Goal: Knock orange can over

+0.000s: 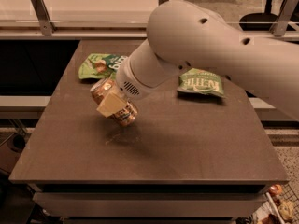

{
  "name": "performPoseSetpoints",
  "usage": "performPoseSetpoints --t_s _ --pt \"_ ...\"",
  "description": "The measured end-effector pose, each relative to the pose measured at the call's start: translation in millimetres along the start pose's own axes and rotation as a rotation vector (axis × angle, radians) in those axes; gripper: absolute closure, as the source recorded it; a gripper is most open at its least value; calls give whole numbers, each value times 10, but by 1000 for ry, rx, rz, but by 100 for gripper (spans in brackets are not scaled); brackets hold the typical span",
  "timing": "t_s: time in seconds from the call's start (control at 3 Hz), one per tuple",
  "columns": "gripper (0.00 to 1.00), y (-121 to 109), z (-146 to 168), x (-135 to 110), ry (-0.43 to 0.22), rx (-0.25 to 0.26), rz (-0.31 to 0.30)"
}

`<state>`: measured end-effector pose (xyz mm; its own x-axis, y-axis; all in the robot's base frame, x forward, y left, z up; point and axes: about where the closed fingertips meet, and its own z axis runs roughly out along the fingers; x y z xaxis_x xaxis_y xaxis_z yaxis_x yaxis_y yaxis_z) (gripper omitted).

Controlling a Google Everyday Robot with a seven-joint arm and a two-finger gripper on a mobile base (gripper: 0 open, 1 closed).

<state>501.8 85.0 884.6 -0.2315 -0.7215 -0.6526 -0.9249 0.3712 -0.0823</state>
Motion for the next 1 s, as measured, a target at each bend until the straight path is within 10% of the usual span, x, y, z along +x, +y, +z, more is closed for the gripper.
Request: performPoseSetpoints --t_s 1.0 --pt "100 -34 391 78 279 -7 52"
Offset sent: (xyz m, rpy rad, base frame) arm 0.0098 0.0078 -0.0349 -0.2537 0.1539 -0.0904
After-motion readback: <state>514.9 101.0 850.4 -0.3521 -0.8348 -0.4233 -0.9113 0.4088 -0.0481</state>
